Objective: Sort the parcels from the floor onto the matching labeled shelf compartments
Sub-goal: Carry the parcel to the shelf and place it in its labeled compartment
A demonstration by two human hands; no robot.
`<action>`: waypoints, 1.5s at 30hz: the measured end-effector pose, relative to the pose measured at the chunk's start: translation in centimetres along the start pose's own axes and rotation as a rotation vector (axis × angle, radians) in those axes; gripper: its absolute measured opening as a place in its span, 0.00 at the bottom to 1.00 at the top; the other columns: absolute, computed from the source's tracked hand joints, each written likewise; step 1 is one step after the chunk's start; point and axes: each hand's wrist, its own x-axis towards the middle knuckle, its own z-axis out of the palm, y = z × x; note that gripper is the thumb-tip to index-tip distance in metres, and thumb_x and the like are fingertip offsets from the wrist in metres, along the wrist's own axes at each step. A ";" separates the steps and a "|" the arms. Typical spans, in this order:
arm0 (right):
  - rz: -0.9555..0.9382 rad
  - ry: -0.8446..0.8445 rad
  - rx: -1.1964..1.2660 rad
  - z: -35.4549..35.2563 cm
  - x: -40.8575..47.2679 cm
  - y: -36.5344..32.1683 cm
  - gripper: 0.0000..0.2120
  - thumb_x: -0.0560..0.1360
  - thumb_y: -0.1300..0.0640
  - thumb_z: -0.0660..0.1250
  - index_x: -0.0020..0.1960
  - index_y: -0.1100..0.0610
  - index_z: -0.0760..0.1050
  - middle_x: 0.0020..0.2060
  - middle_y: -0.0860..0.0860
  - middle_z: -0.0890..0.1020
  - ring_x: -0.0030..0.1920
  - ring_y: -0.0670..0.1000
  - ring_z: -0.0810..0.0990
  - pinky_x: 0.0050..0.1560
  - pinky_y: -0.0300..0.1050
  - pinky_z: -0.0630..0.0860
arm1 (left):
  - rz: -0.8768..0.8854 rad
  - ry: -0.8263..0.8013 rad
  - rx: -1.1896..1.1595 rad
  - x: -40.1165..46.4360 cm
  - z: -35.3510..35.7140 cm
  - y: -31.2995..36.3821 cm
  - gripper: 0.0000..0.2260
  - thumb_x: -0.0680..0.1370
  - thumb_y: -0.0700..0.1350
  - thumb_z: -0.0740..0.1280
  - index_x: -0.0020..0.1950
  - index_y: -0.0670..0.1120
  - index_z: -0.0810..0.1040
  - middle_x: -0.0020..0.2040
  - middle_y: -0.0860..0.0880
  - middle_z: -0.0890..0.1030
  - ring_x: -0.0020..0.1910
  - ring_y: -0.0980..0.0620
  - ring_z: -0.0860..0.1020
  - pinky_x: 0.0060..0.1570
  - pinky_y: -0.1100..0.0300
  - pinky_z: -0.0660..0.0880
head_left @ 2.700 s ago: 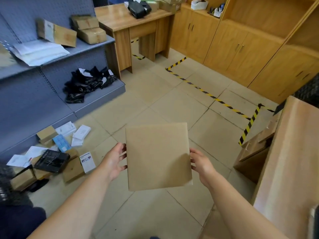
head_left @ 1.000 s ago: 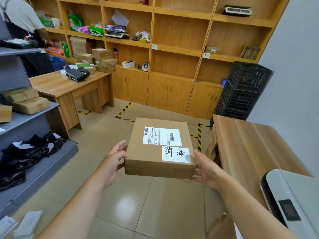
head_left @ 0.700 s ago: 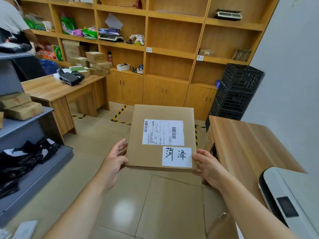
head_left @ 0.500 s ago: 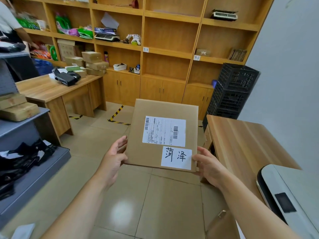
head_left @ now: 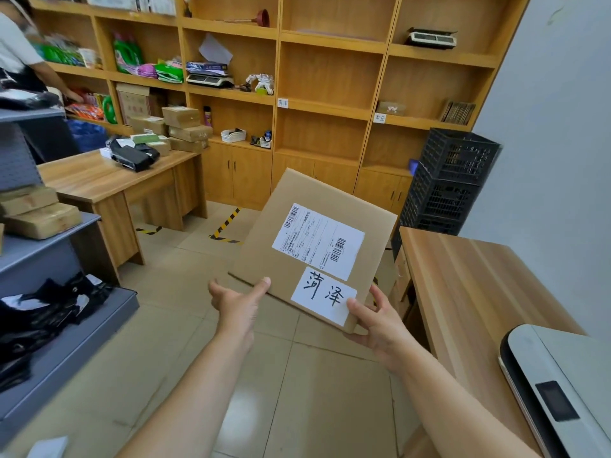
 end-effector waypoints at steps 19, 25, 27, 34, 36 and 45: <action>-0.182 0.379 0.037 -3.9 3.2 -0.6 0.58 0.57 0.43 0.77 0.74 0.42 0.41 0.73 0.48 0.61 0.70 0.50 0.66 0.71 0.58 0.63 | 0.000 -0.468 -0.120 0.9 5.1 -1.7 0.39 0.63 0.41 0.71 0.70 0.57 0.60 0.62 0.45 0.76 0.49 0.49 0.80 0.42 0.53 0.75; -0.411 0.404 -0.213 -8.6 5.1 -3.7 0.51 0.60 0.46 0.76 0.72 0.35 0.46 0.74 0.44 0.57 0.72 0.47 0.61 0.71 0.58 0.63 | 0.047 -0.539 -0.078 2.3 9.3 -1.3 0.40 0.61 0.46 0.74 0.69 0.59 0.61 0.64 0.48 0.75 0.56 0.48 0.79 0.46 0.55 0.75; -0.440 0.366 -0.249 -9.8 6.2 -4.4 0.46 0.60 0.46 0.75 0.70 0.35 0.54 0.71 0.42 0.63 0.70 0.46 0.64 0.68 0.59 0.67 | 0.079 -0.557 -0.067 2.9 11.0 -1.1 0.37 0.64 0.45 0.72 0.70 0.58 0.61 0.64 0.51 0.76 0.57 0.49 0.79 0.44 0.56 0.75; -0.440 0.325 -0.282 -13.4 10.8 -6.5 0.43 0.60 0.46 0.75 0.68 0.33 0.56 0.69 0.39 0.66 0.68 0.46 0.67 0.64 0.59 0.72 | 0.189 -0.515 -0.015 5.3 17.1 -1.2 0.28 0.74 0.41 0.68 0.70 0.56 0.63 0.63 0.60 0.74 0.63 0.52 0.75 0.57 0.51 0.75; -0.461 0.316 -0.302 -14.2 12.1 -6.9 0.43 0.63 0.48 0.75 0.70 0.35 0.55 0.70 0.40 0.65 0.69 0.45 0.66 0.67 0.57 0.69 | 0.197 -0.491 0.034 6.1 18.5 -1.5 0.29 0.73 0.43 0.69 0.70 0.59 0.63 0.62 0.57 0.75 0.63 0.52 0.74 0.61 0.48 0.73; -0.466 0.249 -0.337 -15.1 19.5 -9.0 0.42 0.68 0.54 0.74 0.72 0.38 0.53 0.70 0.37 0.62 0.71 0.43 0.61 0.72 0.54 0.62 | 0.285 -0.396 0.209 10.3 23.1 -1.8 0.38 0.69 0.46 0.71 0.71 0.66 0.54 0.66 0.55 0.72 0.64 0.56 0.72 0.60 0.58 0.72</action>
